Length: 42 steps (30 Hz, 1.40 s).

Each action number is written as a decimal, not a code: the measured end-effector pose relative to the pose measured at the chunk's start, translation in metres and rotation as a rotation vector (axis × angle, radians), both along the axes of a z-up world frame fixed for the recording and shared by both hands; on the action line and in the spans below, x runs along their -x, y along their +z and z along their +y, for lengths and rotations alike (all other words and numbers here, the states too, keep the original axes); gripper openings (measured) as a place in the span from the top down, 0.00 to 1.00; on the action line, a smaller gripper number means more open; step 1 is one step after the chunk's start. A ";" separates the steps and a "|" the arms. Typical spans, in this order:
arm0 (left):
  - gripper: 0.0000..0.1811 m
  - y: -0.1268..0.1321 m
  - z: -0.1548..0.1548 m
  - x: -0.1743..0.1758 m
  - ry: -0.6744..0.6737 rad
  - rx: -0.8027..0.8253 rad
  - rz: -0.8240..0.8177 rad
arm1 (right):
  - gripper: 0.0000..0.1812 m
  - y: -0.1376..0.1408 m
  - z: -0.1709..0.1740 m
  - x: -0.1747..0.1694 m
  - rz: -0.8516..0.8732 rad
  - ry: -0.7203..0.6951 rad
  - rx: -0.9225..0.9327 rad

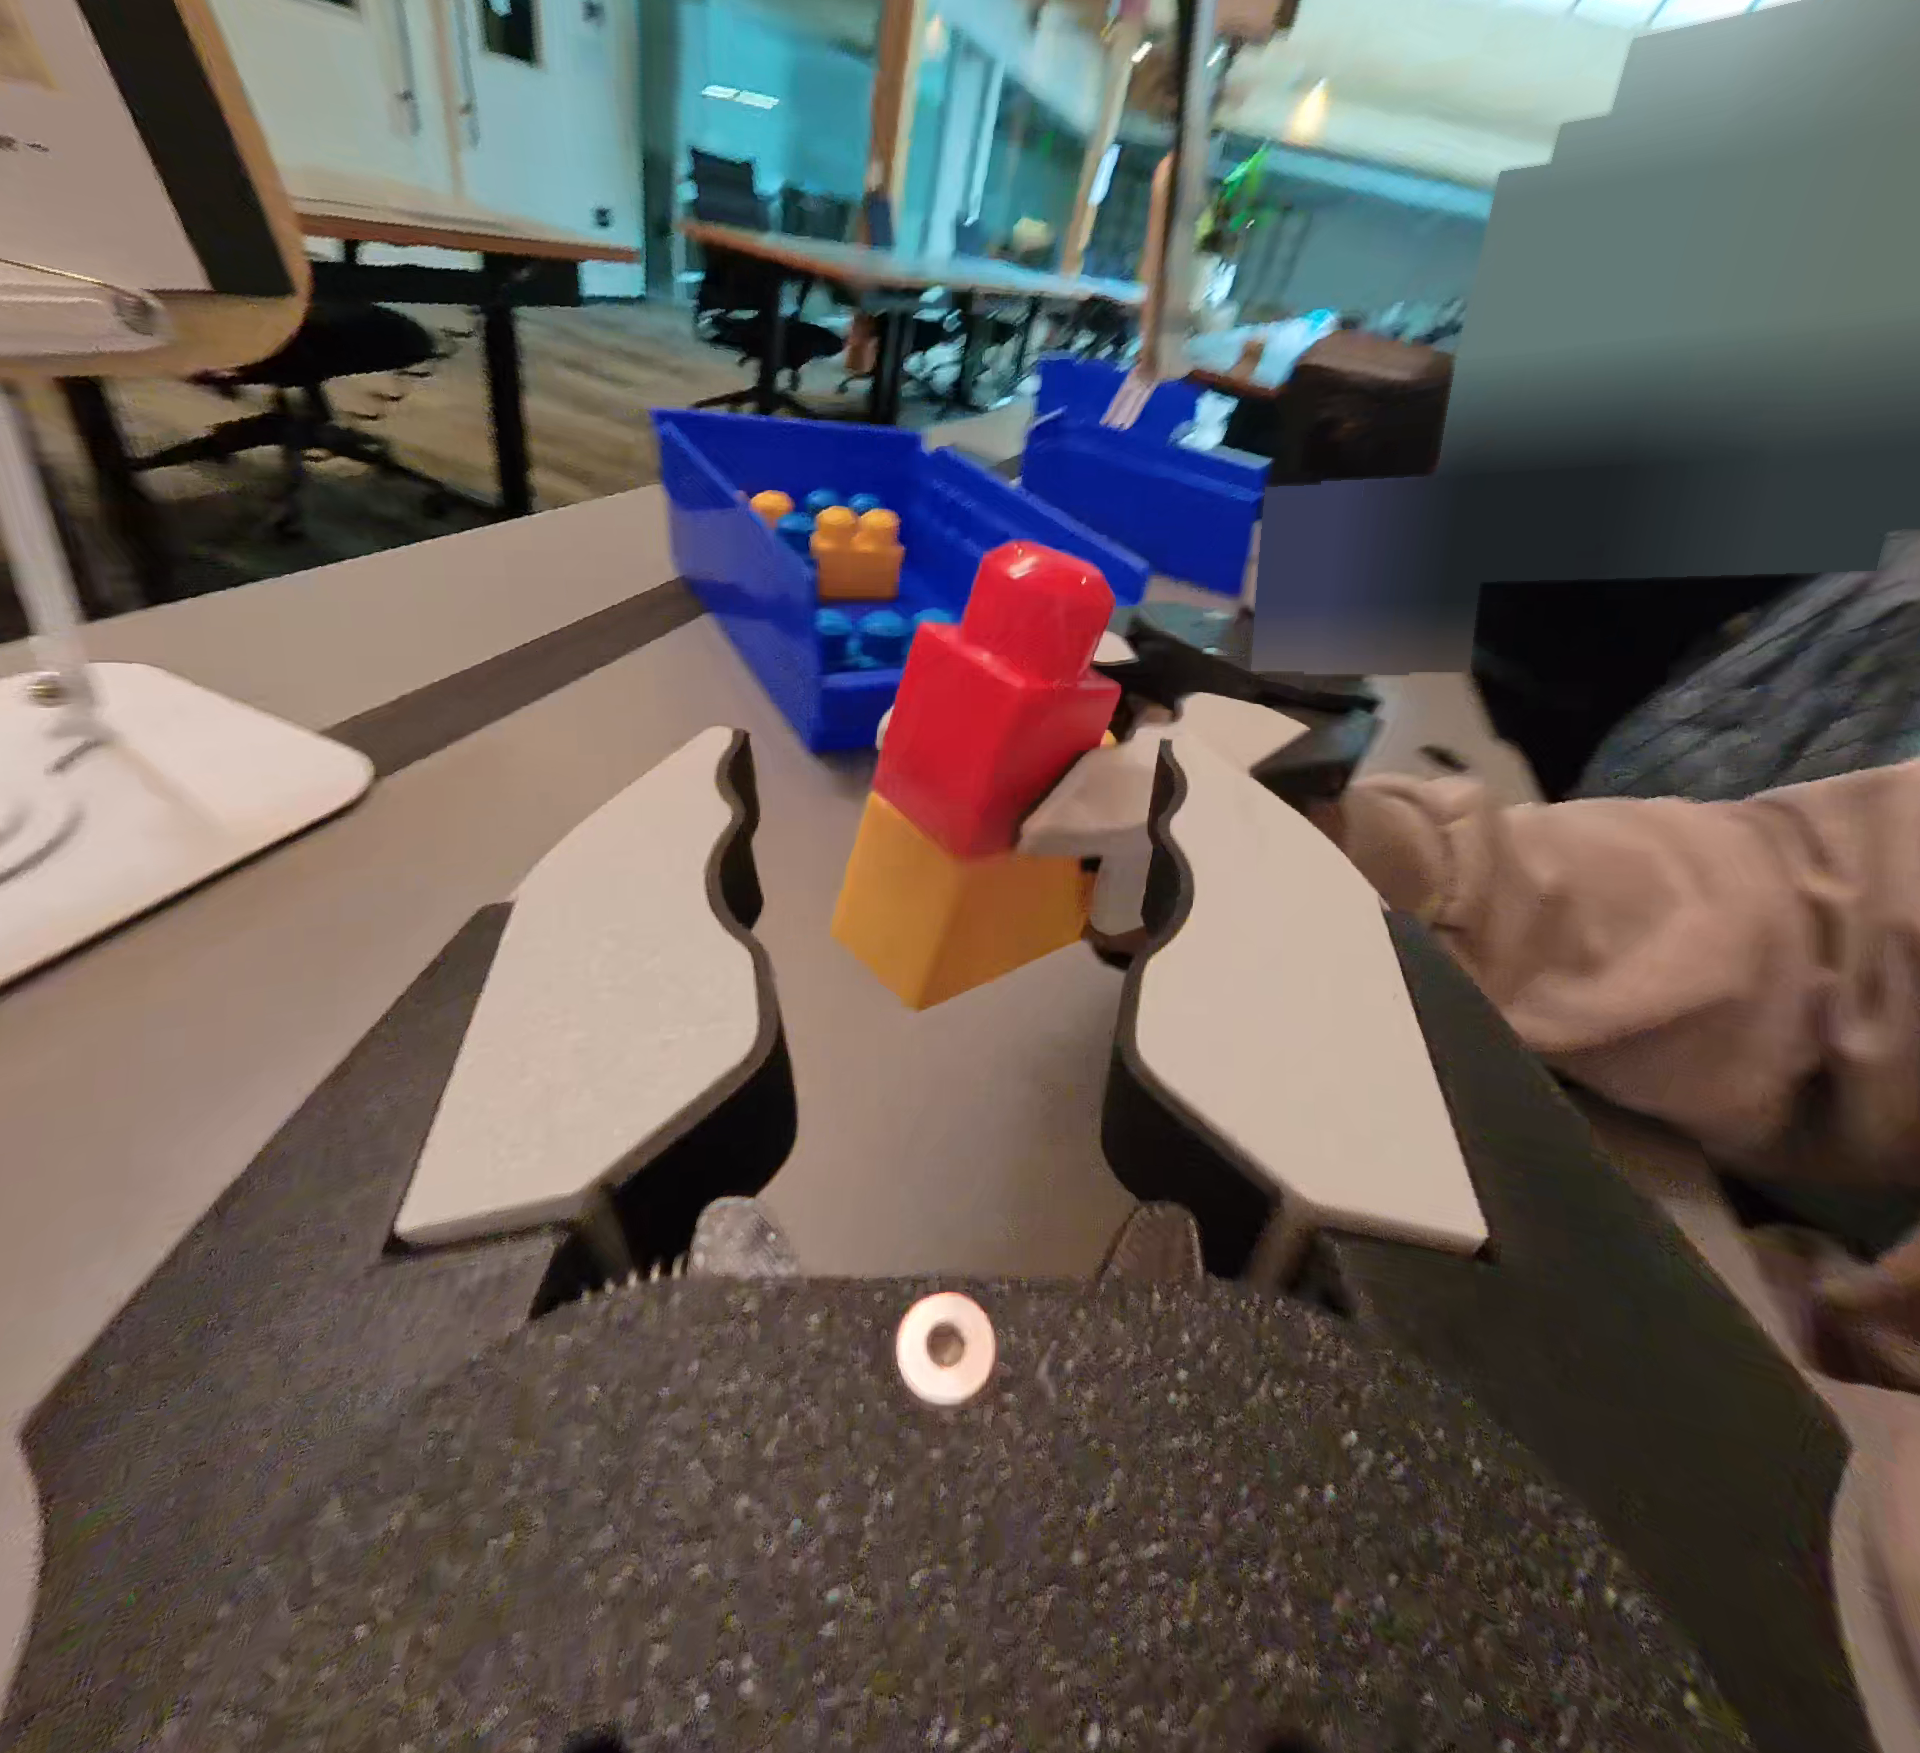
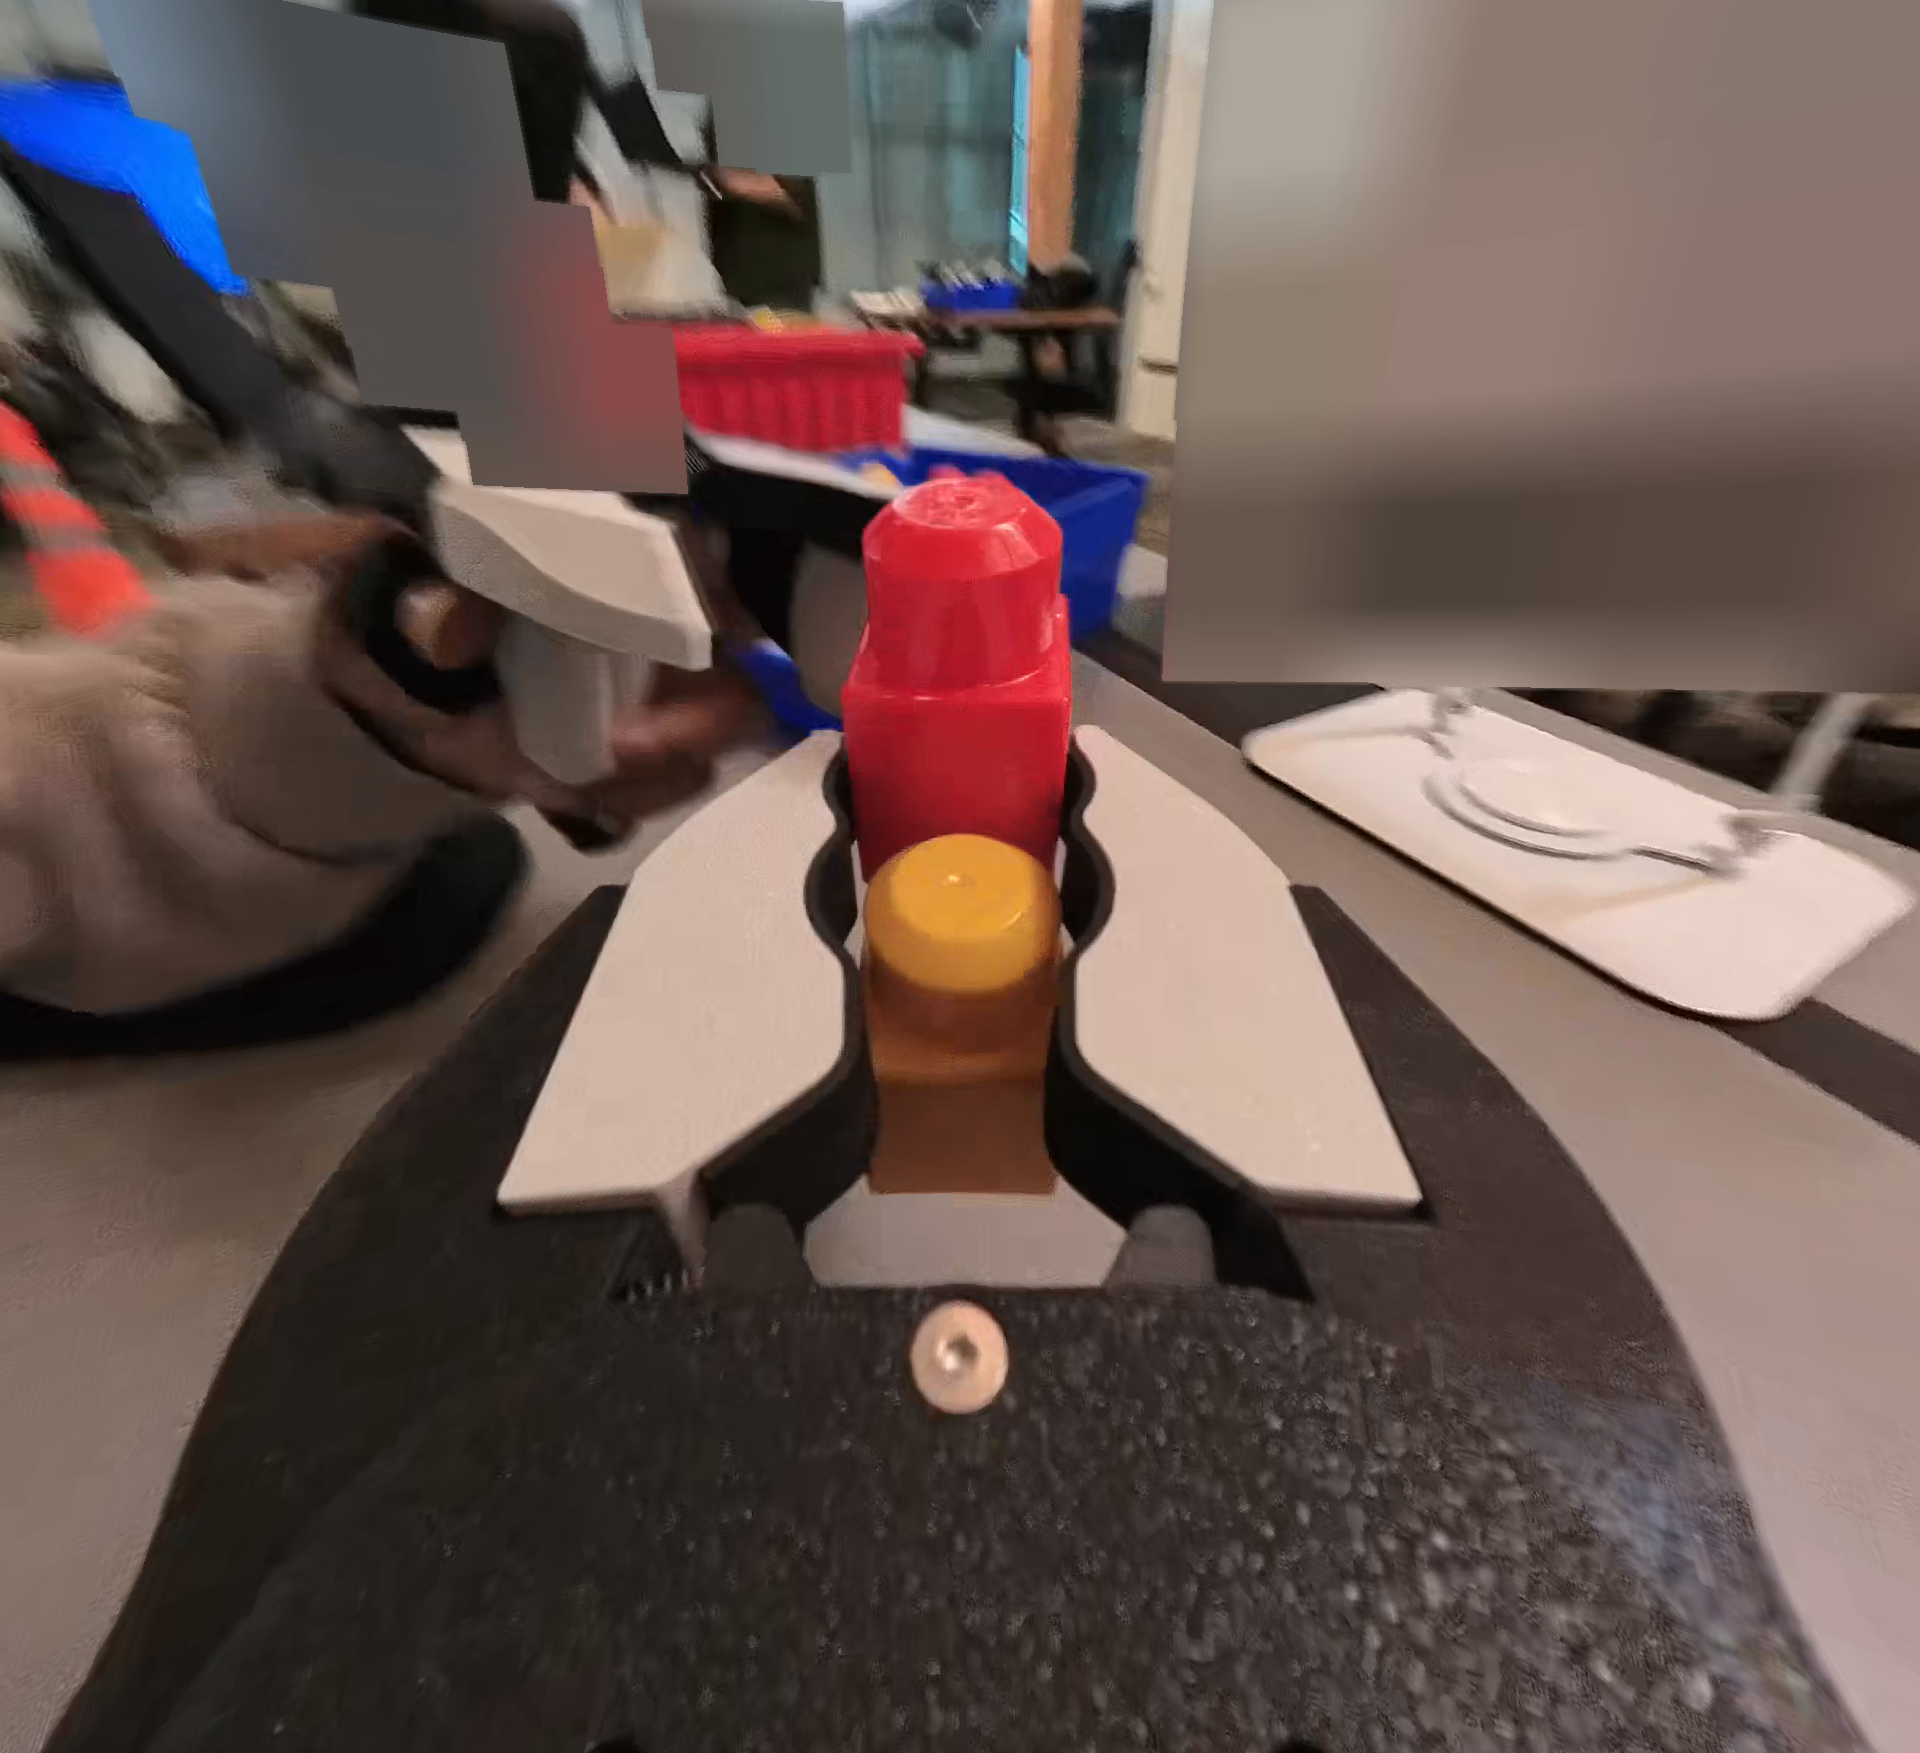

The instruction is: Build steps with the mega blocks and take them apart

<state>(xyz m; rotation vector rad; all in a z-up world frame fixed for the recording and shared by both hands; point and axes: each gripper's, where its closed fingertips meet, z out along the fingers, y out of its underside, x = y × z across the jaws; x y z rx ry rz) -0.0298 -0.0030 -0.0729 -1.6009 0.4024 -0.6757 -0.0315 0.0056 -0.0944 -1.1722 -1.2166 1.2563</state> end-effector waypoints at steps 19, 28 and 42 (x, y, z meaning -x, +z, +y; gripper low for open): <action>0.80 -0.013 -0.032 -0.038 -0.293 -0.016 0.051 | 0.80 0.050 -0.034 -0.030 0.202 0.405 0.278; 0.80 -0.055 -0.029 -0.016 -0.285 0.065 0.275 | 0.76 0.015 -0.016 -0.039 -0.127 0.297 0.041; 0.80 -0.062 -0.024 0.018 -0.220 0.078 0.285 | 0.82 0.046 0.014 -0.073 -0.027 0.238 0.049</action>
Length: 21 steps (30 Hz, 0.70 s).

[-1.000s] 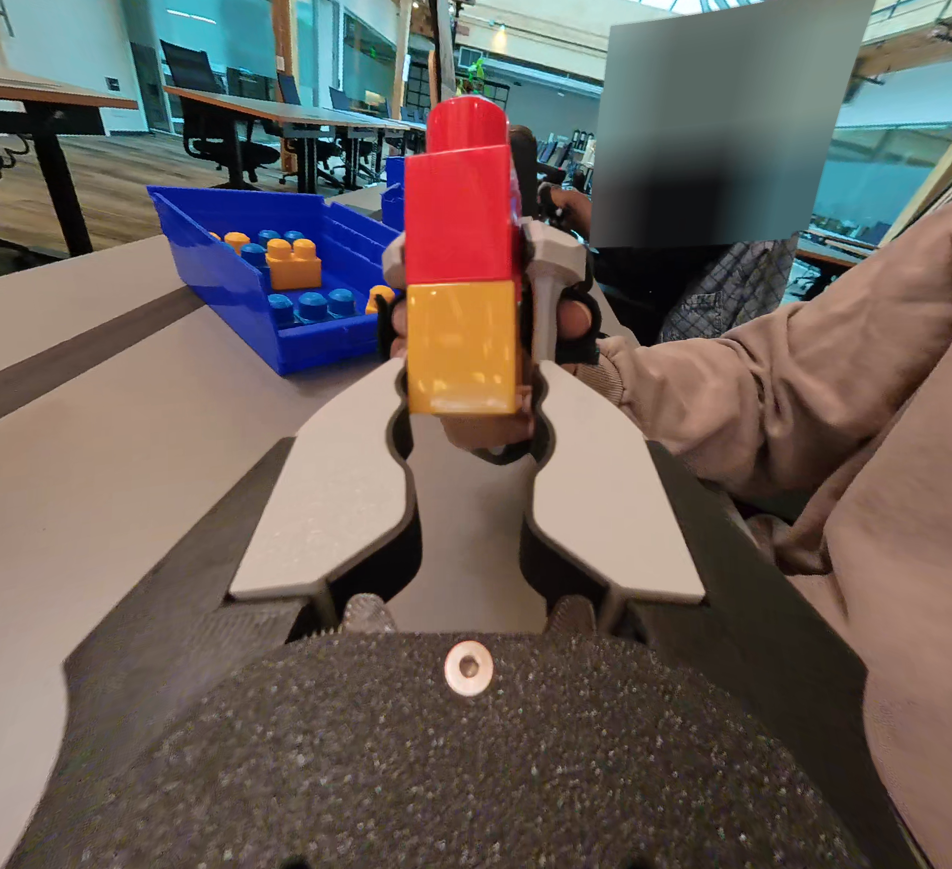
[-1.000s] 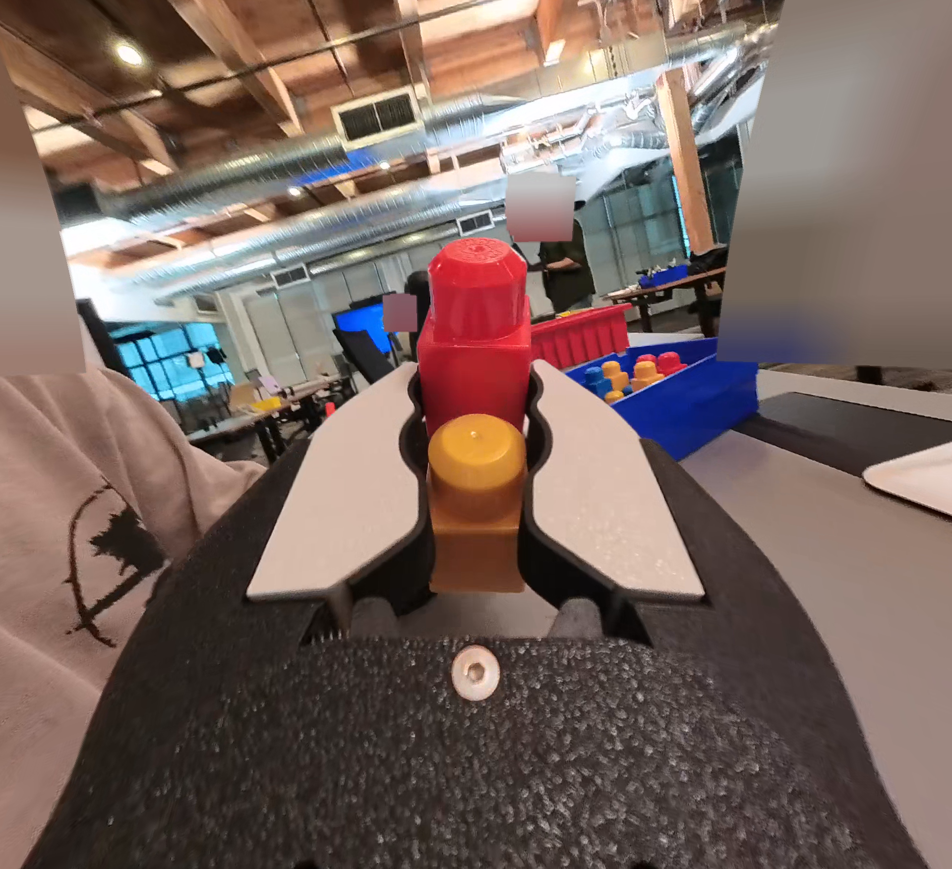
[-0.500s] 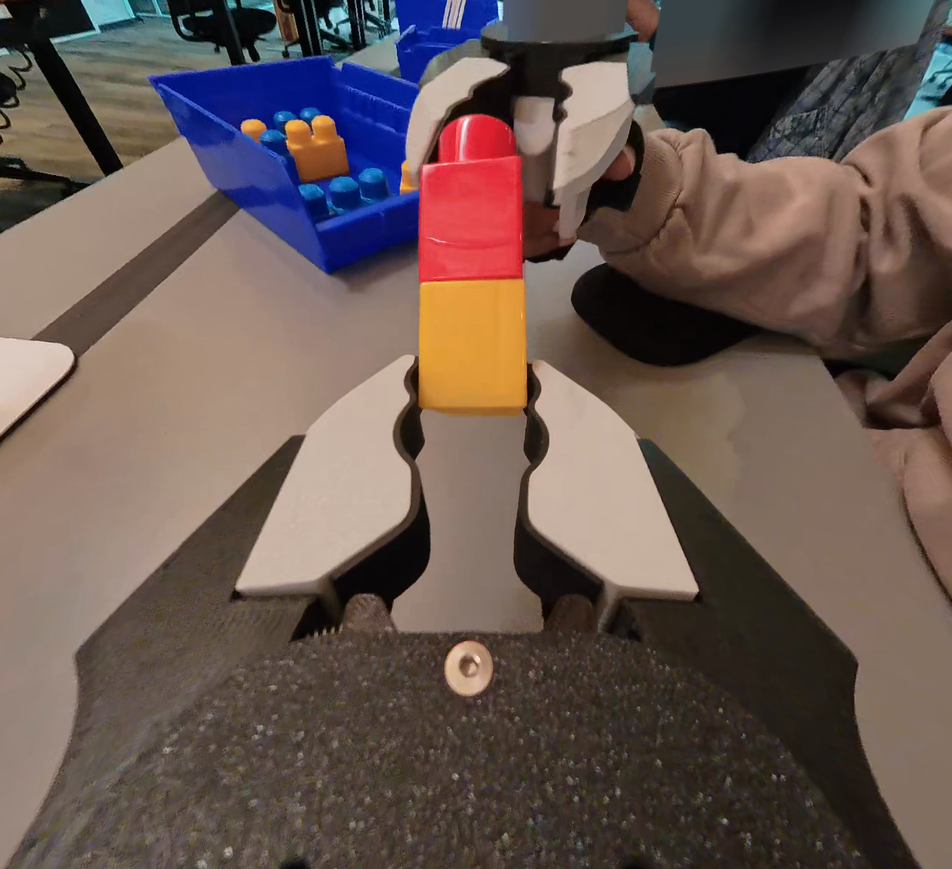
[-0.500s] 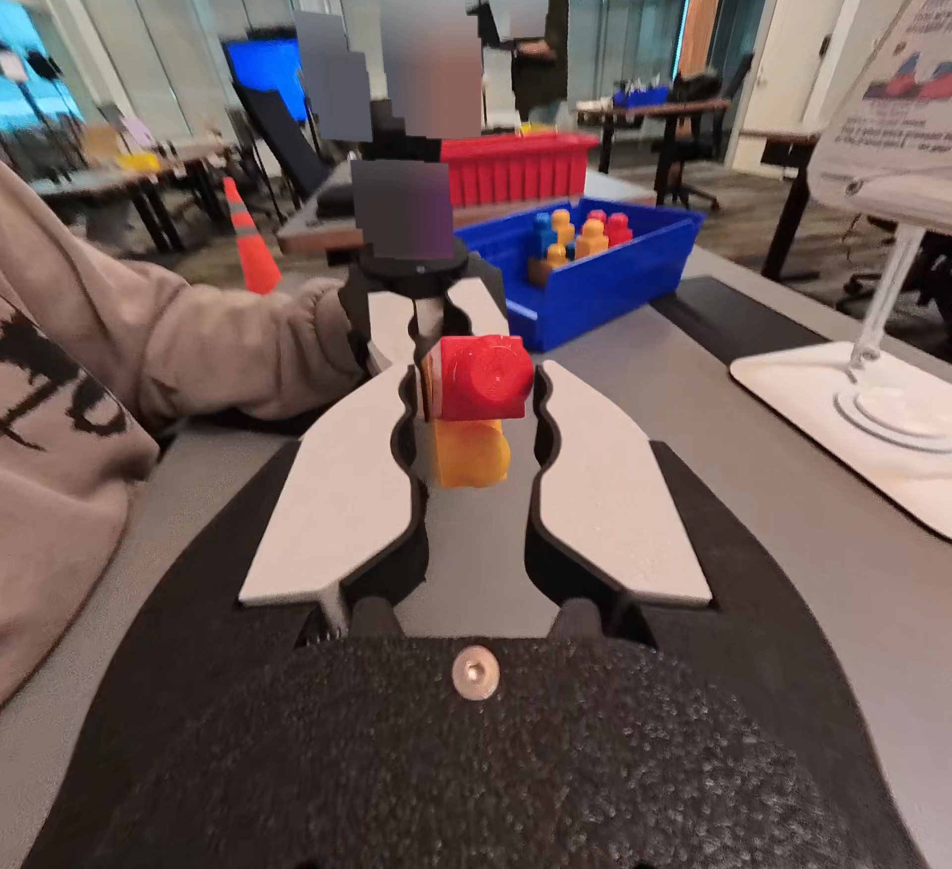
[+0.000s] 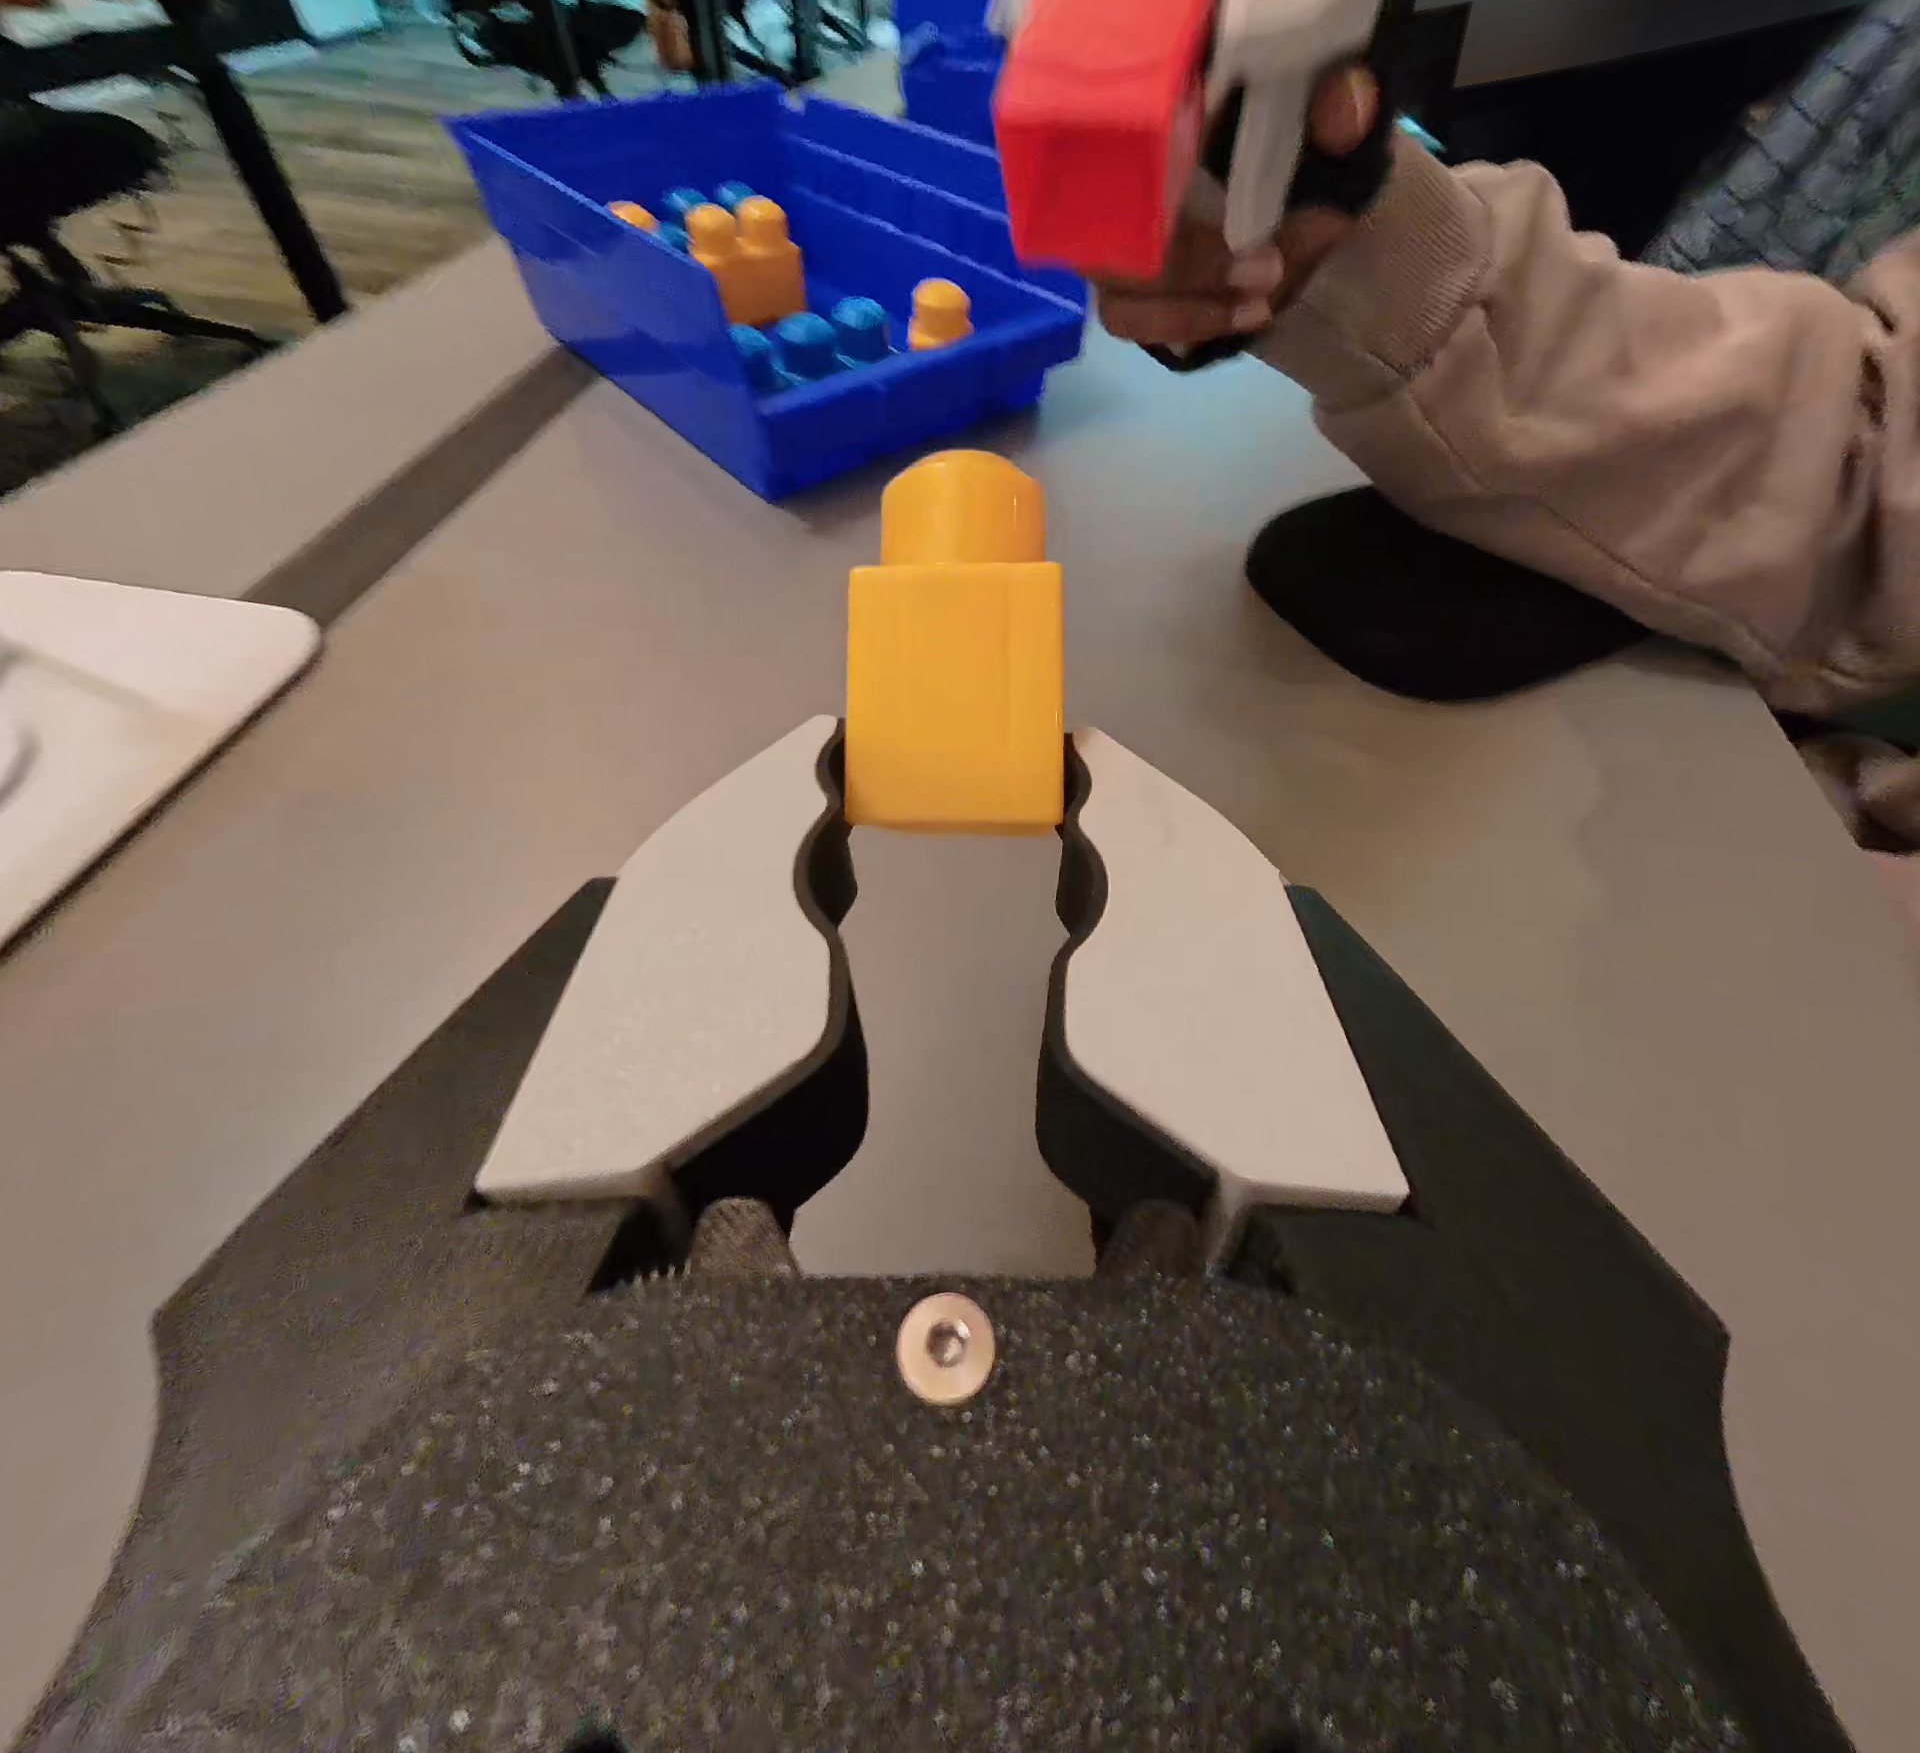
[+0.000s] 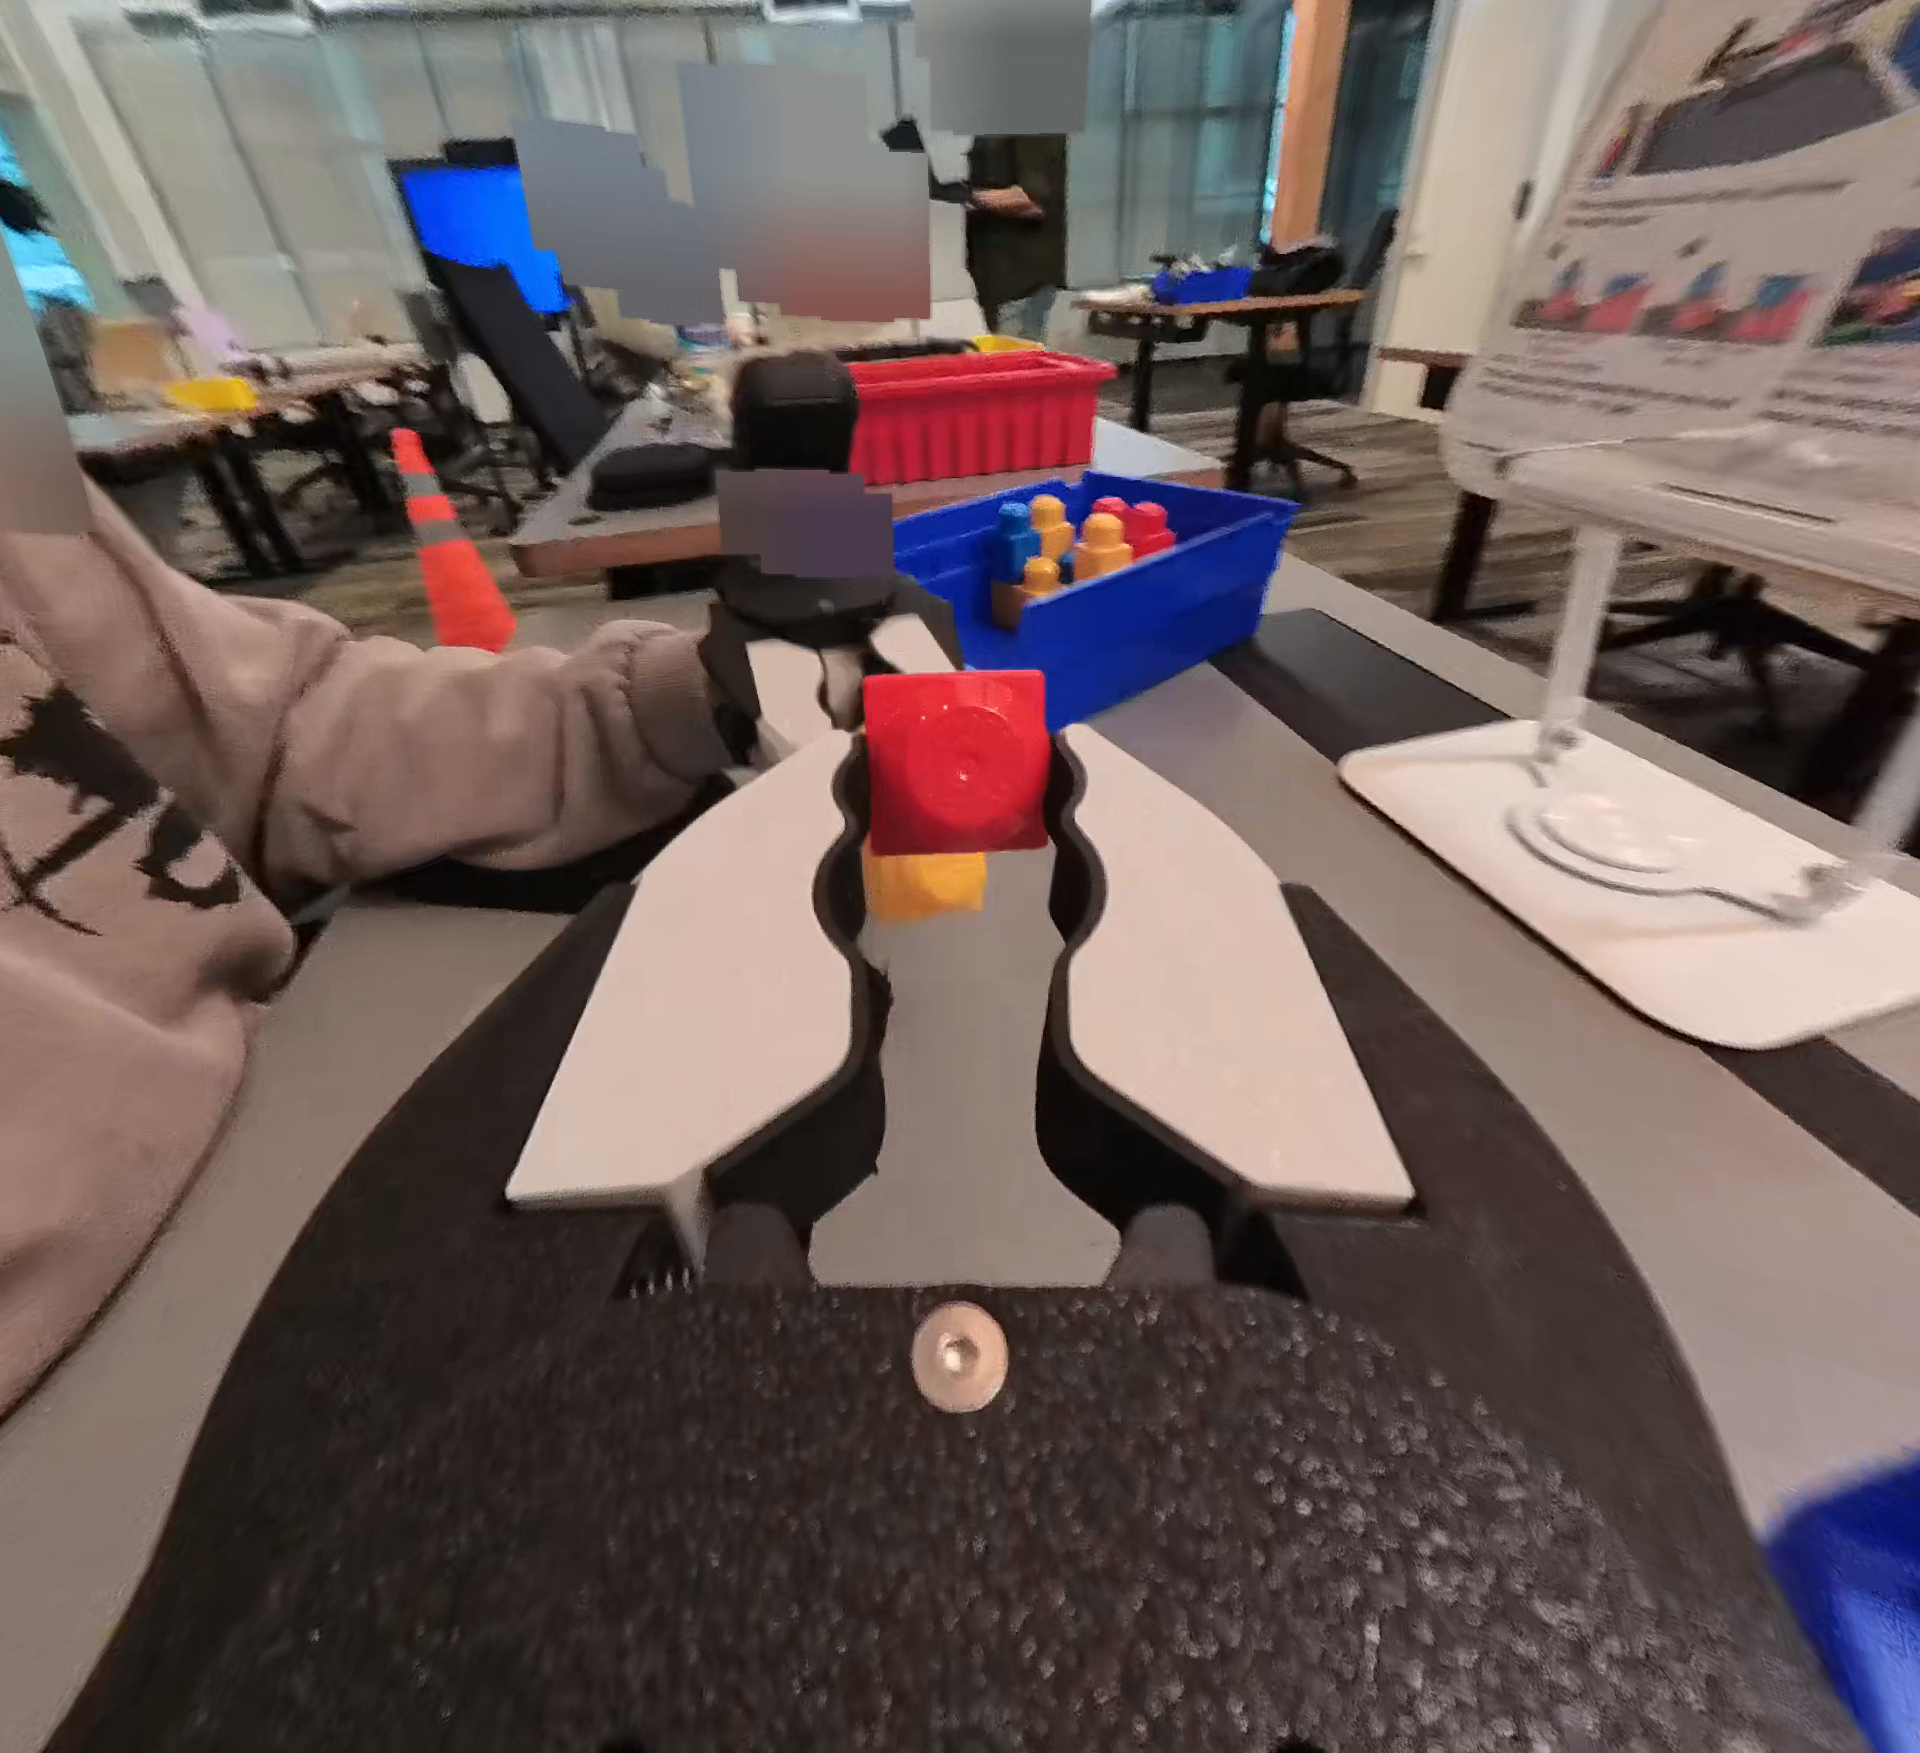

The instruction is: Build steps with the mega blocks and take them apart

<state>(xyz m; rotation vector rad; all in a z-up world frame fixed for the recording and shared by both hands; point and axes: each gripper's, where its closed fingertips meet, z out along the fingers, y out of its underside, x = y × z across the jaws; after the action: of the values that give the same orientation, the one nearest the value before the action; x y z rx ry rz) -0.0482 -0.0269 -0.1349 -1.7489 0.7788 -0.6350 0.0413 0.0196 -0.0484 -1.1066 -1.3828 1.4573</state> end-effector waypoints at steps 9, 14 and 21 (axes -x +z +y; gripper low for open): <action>0.80 0.020 0.010 0.018 0.101 -0.100 -0.091 | 0.82 -0.129 -0.014 0.011 -0.684 0.027 -0.310; 0.80 0.017 0.010 0.013 0.081 -0.093 -0.093 | 0.82 -0.158 -0.028 0.006 -0.882 0.084 -0.379; 0.80 0.019 0.005 0.002 0.035 -0.102 -0.113 | 0.82 -0.160 -0.030 0.013 -0.905 0.067 -0.415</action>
<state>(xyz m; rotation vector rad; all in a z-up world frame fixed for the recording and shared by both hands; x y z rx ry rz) -0.0506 -0.0215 -0.1164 -1.6160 0.6891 -0.6540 0.0287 -0.0105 -0.2088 -1.5102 -2.2195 0.6225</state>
